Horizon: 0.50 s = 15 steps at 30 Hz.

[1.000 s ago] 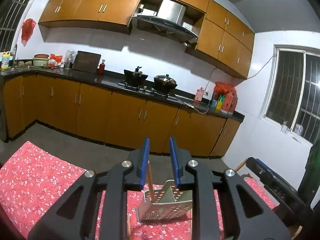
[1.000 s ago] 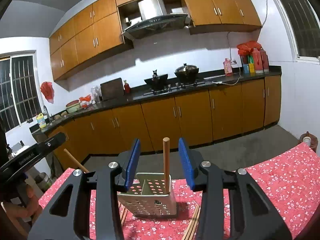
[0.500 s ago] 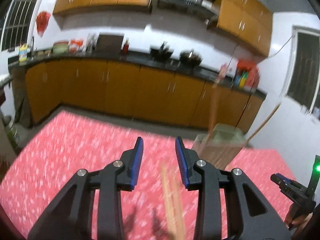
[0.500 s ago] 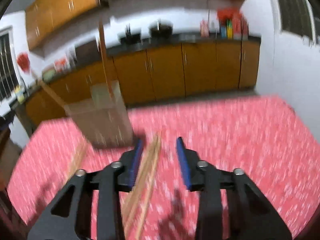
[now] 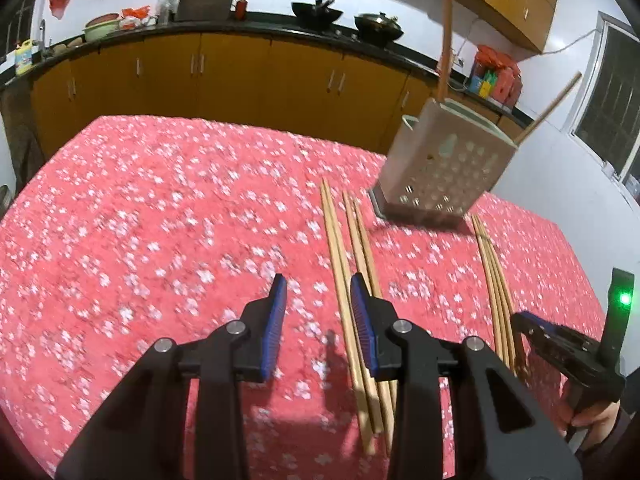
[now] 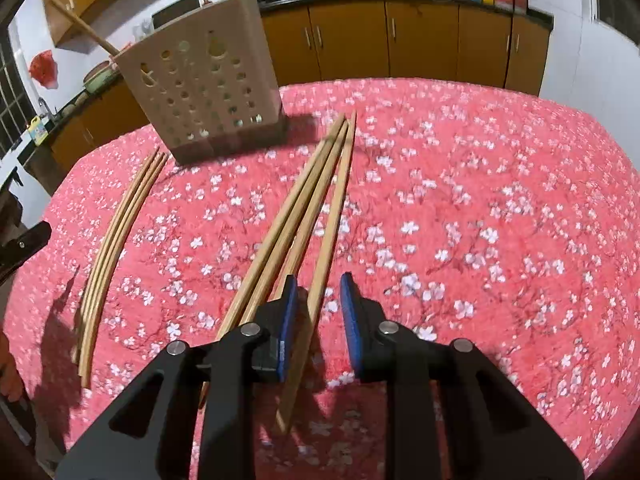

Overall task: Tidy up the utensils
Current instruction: 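Grasp another chopstick with the left tool while the right tool grasps one too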

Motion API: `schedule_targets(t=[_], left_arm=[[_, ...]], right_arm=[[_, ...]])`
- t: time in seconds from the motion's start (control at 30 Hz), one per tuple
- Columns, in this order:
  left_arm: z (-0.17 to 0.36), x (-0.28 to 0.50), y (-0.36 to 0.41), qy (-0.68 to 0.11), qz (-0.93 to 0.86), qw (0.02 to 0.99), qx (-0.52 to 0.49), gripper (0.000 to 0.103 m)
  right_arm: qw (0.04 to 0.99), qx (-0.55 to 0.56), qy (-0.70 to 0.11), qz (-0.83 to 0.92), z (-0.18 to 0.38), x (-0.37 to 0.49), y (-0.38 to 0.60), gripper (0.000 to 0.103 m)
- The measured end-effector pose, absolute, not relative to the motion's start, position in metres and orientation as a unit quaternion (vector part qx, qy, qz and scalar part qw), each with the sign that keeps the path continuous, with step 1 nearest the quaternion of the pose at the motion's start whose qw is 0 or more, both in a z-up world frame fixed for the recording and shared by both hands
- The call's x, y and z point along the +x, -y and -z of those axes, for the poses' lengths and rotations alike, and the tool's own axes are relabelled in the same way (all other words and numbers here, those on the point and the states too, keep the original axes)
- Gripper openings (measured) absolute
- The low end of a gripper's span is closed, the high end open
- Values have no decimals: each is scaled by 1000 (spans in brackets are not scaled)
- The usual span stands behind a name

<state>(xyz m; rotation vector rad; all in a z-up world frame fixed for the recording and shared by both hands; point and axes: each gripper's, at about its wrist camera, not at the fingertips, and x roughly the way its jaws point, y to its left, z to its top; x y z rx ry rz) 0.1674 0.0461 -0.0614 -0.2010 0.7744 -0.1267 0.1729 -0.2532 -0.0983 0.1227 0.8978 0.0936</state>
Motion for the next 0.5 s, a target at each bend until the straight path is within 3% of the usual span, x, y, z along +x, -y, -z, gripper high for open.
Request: schedule_targets(t=[0.1, 0.33, 0.5], left_arm=[[67, 164, -42, -386, 70, 915, -98, 34], [79, 163, -26, -408, 88, 904, -90, 33], [88, 164, -17, -423, 91, 899, -73, 25]], right_arm=[[899, 60, -432, -28, 99, 174, 262, 8], [900, 84, -428, 16, 99, 168, 292, 7], [902, 75, -425, 15, 99, 165, 292, 7]])
